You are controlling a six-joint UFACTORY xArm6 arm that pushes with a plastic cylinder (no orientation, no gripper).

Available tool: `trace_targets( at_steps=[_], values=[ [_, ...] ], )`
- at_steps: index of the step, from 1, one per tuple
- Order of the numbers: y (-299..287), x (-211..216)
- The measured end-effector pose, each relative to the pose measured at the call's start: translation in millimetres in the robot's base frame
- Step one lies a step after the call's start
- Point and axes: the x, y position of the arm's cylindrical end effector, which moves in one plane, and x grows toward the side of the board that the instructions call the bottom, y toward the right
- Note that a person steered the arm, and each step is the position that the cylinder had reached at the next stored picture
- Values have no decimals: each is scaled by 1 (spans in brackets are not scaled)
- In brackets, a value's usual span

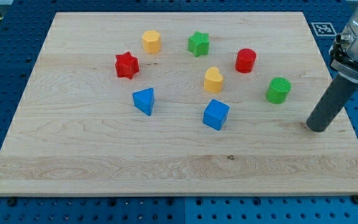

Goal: Move the yellow heart to the left

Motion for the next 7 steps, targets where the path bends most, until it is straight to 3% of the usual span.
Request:
trace_targets(
  at_steps=[2,5,7],
  values=[
    [-60,-1],
    [-100,-21],
    [-113,-67]
  ],
)
